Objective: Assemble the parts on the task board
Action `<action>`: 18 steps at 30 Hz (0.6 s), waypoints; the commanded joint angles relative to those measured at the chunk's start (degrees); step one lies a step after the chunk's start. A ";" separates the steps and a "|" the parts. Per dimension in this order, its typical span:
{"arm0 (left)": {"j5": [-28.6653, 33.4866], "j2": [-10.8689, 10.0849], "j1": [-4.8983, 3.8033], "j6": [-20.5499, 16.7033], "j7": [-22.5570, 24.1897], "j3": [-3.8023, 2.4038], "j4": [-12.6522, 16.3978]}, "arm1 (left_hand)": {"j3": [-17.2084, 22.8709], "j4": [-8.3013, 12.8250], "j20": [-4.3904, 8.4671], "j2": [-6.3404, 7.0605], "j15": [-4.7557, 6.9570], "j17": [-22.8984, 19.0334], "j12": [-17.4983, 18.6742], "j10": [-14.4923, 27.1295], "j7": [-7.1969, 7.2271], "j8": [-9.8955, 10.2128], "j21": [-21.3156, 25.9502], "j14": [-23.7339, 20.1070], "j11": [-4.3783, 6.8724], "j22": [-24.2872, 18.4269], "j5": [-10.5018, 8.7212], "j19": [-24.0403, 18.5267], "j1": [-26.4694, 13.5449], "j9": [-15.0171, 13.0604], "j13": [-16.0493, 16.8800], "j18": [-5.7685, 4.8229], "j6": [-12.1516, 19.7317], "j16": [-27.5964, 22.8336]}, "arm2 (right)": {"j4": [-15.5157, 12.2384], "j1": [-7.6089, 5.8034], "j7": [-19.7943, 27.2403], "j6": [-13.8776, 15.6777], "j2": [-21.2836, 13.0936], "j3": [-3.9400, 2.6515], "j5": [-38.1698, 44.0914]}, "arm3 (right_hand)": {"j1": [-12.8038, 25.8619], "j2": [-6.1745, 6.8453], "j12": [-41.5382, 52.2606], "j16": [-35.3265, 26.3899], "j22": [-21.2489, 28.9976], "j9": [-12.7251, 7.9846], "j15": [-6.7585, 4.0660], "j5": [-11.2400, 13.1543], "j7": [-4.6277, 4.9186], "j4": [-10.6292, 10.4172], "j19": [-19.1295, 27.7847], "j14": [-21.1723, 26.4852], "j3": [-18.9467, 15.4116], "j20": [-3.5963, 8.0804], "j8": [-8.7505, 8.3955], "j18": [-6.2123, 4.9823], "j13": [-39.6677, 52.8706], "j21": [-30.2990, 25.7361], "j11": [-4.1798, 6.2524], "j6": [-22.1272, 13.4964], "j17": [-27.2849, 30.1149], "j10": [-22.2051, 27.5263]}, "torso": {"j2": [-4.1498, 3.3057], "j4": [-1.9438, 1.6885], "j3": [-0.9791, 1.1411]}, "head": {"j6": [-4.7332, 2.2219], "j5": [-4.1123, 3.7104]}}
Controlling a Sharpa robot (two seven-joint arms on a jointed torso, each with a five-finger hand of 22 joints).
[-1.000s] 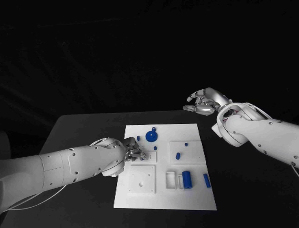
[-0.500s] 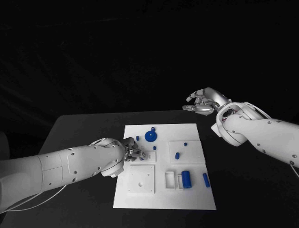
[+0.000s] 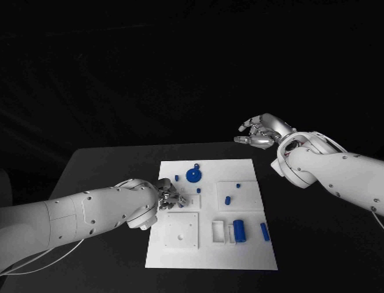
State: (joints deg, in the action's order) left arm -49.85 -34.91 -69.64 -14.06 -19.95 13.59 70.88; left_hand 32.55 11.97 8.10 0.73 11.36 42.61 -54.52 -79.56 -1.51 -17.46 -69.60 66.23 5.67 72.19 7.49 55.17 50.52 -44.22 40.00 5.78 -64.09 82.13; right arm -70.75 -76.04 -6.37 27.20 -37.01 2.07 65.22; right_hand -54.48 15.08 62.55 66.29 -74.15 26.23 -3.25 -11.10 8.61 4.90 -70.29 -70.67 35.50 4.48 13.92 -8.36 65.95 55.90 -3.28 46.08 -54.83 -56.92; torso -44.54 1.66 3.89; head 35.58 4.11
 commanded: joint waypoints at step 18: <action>19.40 -2.89 -0.06 1.44 20.74 -2.74 1.70 | 0.64 0.91 6.12 -2.08 -0.23 -0.40 0.89 0.71 0.26 1.43 0.73 -0.04 -0.51 0.05 -0.17 -0.76 1.68 0.14 -0.46 0.24 -1.53 -0.51 | -1.29 0.96 8.18 -4.85 -0.69 0.07 -1.15 | -4.42 -2.64 1.18 -0.04 -0.59 0.11 0.01 -0.21 1.03 3.49 0.30 0.14 0.58 0.24 0.57 -6.64 -0.76 -0.19 0.16 -0.48 -0.14 0.49 | 0.04 -0.01 -0.08 | -1.37 -0.06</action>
State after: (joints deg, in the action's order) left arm -41.33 -37.70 -69.65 -14.32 -10.66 10.96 72.30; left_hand 33.06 12.64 8.10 0.44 11.35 42.23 -53.78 -79.47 -1.51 -16.23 -69.08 66.23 5.58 72.25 7.26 54.76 50.82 -44.05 39.57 5.77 -64.09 81.80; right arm -71.58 -75.17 -3.18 25.36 -37.66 2.14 64.39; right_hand -58.52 12.44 63.44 66.29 -74.69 26.26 -3.25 -11.10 8.62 8.12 -70.09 -70.67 36.01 4.52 14.26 -8.36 65.24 55.90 -3.07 45.92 -54.89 -56.72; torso -44.54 1.65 3.82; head 34.64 4.00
